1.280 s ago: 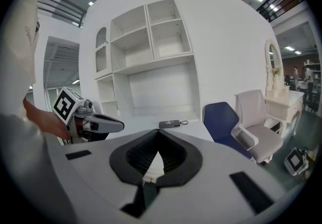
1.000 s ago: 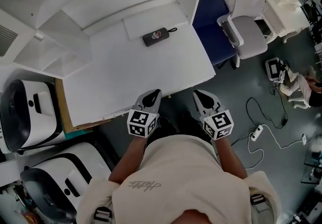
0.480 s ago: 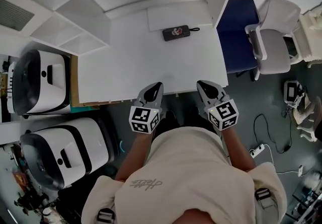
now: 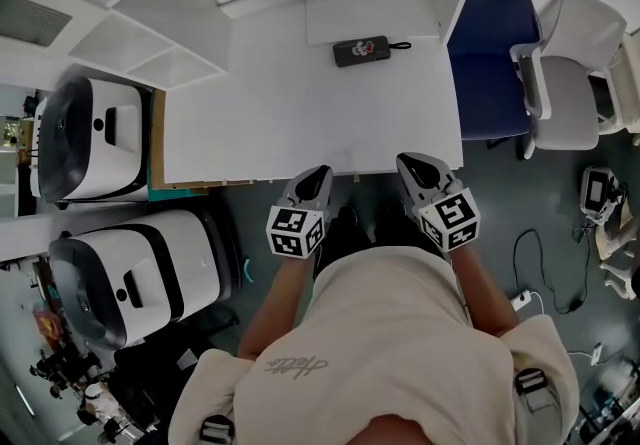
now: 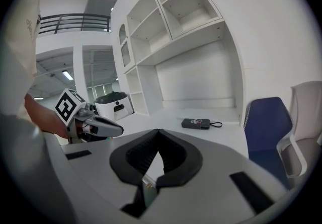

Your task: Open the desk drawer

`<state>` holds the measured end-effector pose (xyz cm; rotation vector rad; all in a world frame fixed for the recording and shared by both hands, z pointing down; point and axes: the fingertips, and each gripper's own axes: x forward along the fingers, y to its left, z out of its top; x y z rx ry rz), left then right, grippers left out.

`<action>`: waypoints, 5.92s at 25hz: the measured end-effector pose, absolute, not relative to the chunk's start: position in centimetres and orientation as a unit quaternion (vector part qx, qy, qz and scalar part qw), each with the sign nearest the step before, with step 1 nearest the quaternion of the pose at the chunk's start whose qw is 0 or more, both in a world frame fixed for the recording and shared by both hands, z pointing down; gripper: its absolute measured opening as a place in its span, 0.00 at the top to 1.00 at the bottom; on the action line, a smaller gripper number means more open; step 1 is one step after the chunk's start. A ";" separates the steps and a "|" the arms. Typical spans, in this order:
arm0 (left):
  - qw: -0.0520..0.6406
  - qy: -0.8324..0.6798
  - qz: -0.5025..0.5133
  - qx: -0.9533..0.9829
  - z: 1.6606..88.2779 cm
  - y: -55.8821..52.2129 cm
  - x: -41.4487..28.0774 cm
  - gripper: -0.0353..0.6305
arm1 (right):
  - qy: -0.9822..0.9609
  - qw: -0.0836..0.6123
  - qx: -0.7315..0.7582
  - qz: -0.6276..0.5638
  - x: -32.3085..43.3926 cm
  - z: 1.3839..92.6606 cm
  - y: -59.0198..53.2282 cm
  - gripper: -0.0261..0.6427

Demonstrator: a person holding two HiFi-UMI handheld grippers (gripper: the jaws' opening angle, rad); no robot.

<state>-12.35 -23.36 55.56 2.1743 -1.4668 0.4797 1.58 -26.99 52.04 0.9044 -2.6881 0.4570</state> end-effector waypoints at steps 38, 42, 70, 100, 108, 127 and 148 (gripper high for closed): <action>0.443 -0.444 0.324 0.708 82.5 -20.6 -8.4 0.76 | -0.885 0.184 0.368 0.220 9.8 58.3 -24.0 0.96; 0.449 -0.449 0.328 0.699 83.8 -21.4 -8.6 0.76 | -0.888 0.187 0.358 0.221 9.0 58.6 -24.2 0.96; 0.501 -0.445 0.322 0.668 85.2 -20.9 -7.8 0.80 | -0.897 0.179 0.335 0.226 8.2 59.2 -25.0 0.96; 0.504 -0.405 0.324 0.691 85.2 -13.6 -6.7 0.80 | -0.887 0.206 0.346 0.225 5.2 58.8 -18.0 0.96; 0.511 -0.395 0.317 0.694 85.2 -12.5 -6.7 0.80 | -0.870 0.212 0.383 0.226 4.1 57.9 -15.6 0.96; 0.509 -0.375 0.301 0.714 85.0 -9.5 -6.1 0.80 | -0.837 0.205 0.440 0.253 4.7 58.3 -9.9 0.96; 0.512 -0.399 0.312 0.694 85.4 -5.6 -5.1 0.80 | -0.854 0.195 0.400 0.269 12.0 59.2 -6.5 0.96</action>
